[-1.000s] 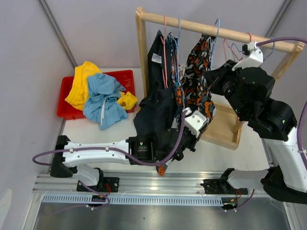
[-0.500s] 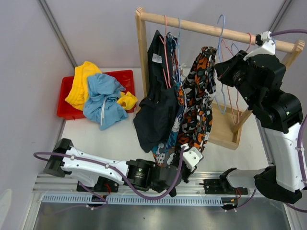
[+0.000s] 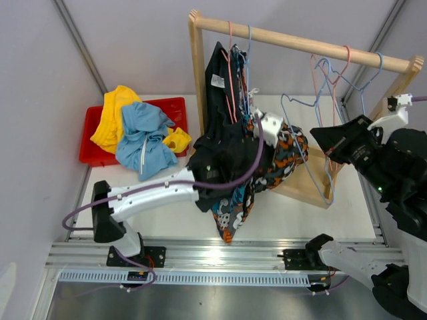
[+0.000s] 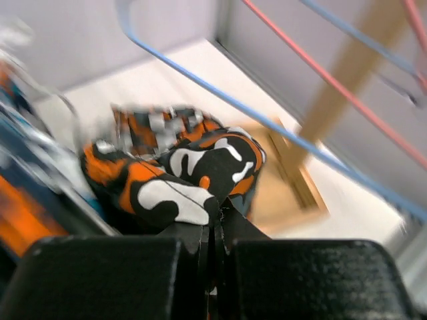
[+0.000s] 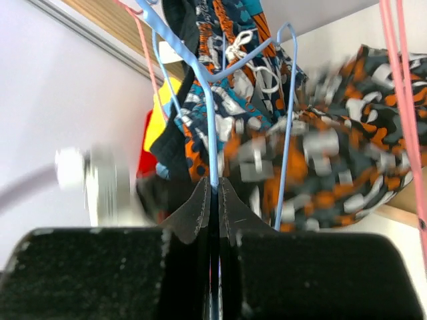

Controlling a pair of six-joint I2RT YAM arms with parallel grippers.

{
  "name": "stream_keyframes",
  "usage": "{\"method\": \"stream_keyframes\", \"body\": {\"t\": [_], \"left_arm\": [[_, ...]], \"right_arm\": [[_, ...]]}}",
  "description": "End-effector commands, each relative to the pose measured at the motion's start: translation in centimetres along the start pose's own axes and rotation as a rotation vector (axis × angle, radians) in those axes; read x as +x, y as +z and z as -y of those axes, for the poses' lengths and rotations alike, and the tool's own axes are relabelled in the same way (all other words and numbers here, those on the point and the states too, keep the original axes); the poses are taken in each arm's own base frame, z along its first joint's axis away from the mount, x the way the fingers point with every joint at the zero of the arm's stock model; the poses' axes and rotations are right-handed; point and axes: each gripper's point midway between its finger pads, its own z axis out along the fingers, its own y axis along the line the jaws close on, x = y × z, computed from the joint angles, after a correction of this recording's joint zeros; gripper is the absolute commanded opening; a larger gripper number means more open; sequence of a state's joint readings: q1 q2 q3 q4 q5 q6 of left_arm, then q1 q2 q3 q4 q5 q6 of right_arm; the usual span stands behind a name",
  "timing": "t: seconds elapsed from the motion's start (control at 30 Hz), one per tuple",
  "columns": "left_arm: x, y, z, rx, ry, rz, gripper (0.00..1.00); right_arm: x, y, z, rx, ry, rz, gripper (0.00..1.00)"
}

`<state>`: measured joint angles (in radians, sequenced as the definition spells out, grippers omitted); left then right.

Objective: Remove the shorts from the hanger

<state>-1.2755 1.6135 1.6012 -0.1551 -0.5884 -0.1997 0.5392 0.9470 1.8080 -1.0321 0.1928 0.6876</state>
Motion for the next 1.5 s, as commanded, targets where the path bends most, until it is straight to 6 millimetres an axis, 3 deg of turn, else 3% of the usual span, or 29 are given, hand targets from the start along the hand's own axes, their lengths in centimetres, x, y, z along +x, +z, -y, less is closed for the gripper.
{"method": "stream_keyframes", "body": {"t": [0.0,0.03,0.1,0.13,0.17,0.2,0.23,0.27,0.33,0.37,0.43,0.47,0.5,0.57,0.6,0.63,0.67,0.7,0.9,1.1,1.17,1.2,1.3,1.47], "left_arm": [[-3.5,2.0,-1.7,0.019,-0.005,0.03,0.0],[-3.5,2.0,-1.7,0.017,-0.003,0.029,0.0],[-2.5,1.7,-0.9,0.044,-0.027,0.013,0.0],[-1.8,0.9,-0.5,0.068,-0.034,0.001,0.0],[-0.1,0.0,0.8,0.095,-0.037,-0.02,0.0],[-0.5,-1.4,1.1,0.096,-0.049,-0.005,0.0],[2.2,-2.1,1.4,0.095,-0.023,-0.049,0.0],[3.0,-3.9,3.5,0.137,-0.022,-0.06,0.0],[3.2,-6.5,4.5,0.155,-0.021,-0.06,0.0],[5.3,-8.8,6.3,0.193,0.017,-0.108,0.0],[4.9,-11.4,6.5,0.171,0.042,-0.101,0.0],[6.1,-13.5,7.1,0.181,0.096,-0.137,0.0],[4.2,-14.7,7.1,0.168,0.085,-0.119,0.0],[2.7,-17.0,5.4,0.092,0.135,-0.116,0.0],[0.7,-17.9,4.9,0.073,0.12,-0.092,0.0],[-0.3,-18.9,4.5,0.068,0.124,-0.079,0.0],[-1.3,-19.5,2.9,0.031,0.147,-0.069,0.0],[-3.8,-20.3,2.2,0.031,0.104,-0.039,0.0],[-10.1,-22.4,-4.3,-0.093,0.163,0.082,0.0],[-15.5,-24.2,-9.7,-0.201,0.15,0.202,0.0],[-16.9,-24.6,-11.1,-0.237,0.151,0.232,0.0],[-18.3,-25.1,-12.4,-0.27,0.151,0.258,0.0],[-20.9,-25.8,-14.7,-0.336,0.16,0.31,0.0],[-23.9,-26.4,-17.6,-0.41,0.172,0.365,0.0]], "right_arm": [[-1.0,-1.4,-1.4,-0.048,0.028,0.006,0.0],[-2.0,-2.0,-1.8,-0.054,0.023,0.033,0.0],[-2.8,-1.2,-2.1,-0.037,-0.002,0.043,0.0],[-4.0,-1.6,-2.6,-0.047,-0.023,0.079,0.0],[-4.2,-0.3,-2.8,-0.029,-0.041,0.078,0.0],[-4.9,0.2,-3.0,-0.019,-0.052,0.095,0.0],[-5.3,0.6,-3.2,-0.017,-0.082,0.105,0.0],[-6.3,0.7,-3.8,-0.024,-0.088,0.131,0.0],[-6.7,3.0,-4.0,0.001,-0.116,0.14,0.0],[-6.8,3.7,-4.0,0.01,-0.136,0.142,0.0],[-7.1,5.6,-3.9,0.029,-0.149,0.151,0.0],[-7.2,6.3,-3.7,0.037,-0.151,0.149,0.0],[-6.8,7.3,-3.6,0.031,-0.153,0.131,0.0],[-7.0,8.1,-2.9,0.043,-0.141,0.129,0.0],[-6.5,8.9,-2.4,0.051,-0.135,0.12,0.0],[-6.7,8.6,-1.9,0.057,-0.128,0.132,0.0],[-6.4,8.6,-1.7,0.056,-0.117,0.128,0.0],[-5.5,9.4,-0.8,0.073,-0.114,0.113,0.0],[-3.6,8.4,1.7,0.104,-0.1,0.081,0.0],[-2.2,6.1,2.7,0.099,-0.099,0.071,0.02],[-1.6,5.5,3.1,0.101,-0.101,0.06,0.18],[-1.4,5.4,3.2,0.102,-0.101,0.056,0.59],[-1.1,4.8,3.9,0.128,-0.105,0.052,0.99],[-0.9,4.2,4.6,0.148,-0.114,0.057,0.99]]}}
